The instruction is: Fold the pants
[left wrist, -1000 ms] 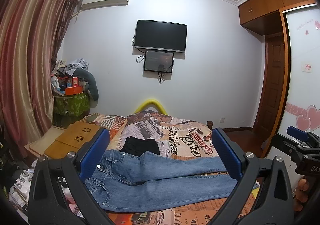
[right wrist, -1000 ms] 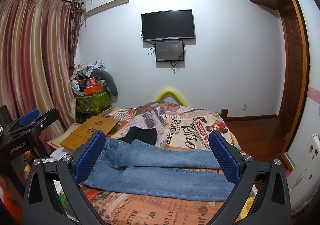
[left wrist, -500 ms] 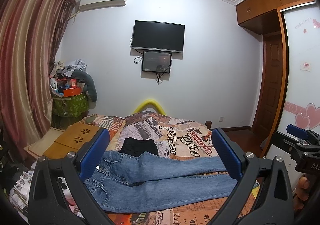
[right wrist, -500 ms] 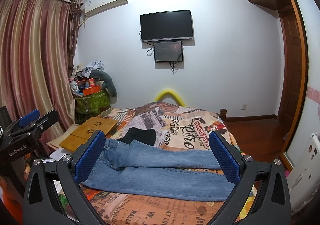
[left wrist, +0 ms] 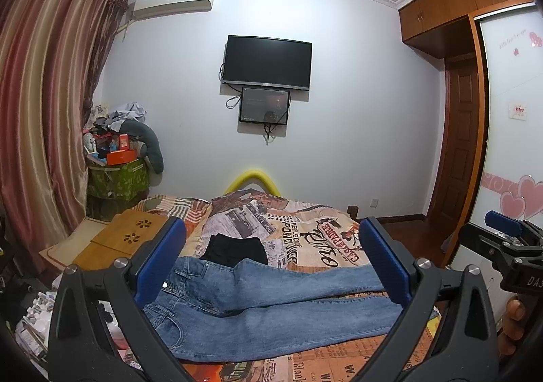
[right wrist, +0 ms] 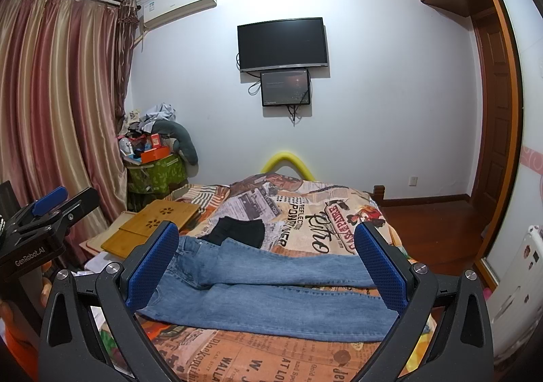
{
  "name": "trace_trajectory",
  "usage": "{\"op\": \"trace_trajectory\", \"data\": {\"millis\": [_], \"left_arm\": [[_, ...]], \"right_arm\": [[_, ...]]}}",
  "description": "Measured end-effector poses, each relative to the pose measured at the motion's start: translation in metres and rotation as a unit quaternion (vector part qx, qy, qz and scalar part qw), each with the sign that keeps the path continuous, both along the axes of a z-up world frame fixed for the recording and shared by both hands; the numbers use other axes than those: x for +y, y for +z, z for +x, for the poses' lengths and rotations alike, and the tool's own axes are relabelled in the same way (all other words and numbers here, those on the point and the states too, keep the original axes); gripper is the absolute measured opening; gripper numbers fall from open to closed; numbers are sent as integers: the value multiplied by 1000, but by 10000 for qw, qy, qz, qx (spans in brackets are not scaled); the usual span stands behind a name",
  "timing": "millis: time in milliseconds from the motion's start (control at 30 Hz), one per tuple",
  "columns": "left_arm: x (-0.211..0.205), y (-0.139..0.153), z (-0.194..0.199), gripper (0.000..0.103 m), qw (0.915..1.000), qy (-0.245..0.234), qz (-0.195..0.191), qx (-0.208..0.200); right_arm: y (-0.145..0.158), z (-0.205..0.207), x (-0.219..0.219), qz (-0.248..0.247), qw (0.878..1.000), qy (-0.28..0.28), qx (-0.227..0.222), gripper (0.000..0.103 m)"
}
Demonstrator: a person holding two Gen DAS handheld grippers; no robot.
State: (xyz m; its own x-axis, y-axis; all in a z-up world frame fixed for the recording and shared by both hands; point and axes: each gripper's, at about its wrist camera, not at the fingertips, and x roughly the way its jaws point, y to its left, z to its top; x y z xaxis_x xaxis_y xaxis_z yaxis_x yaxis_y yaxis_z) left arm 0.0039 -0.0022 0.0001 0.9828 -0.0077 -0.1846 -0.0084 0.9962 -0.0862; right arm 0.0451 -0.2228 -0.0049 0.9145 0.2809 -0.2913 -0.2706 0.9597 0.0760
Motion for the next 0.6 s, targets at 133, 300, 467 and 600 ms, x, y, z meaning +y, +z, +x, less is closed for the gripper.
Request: {"op": "trace_trajectory", "data": {"millis": [133,300,467,600], "left_arm": [[0,2,0,103,10000,1,9,-1],[-1,1,1,103,10000,0,10,-1],[-1,2,1,103,10000,0,16,-2],[-2,2,1,103,10000,-8,22,-3]], "right_arm": [[0,0,0,0,10000,-2,-3,103],[1,-1,0,8,10000,-1,-4,103],[3,-1,-1,11,10000,3,-7,103],[2,-1,-1,16,10000,-2,-4,103]]}}
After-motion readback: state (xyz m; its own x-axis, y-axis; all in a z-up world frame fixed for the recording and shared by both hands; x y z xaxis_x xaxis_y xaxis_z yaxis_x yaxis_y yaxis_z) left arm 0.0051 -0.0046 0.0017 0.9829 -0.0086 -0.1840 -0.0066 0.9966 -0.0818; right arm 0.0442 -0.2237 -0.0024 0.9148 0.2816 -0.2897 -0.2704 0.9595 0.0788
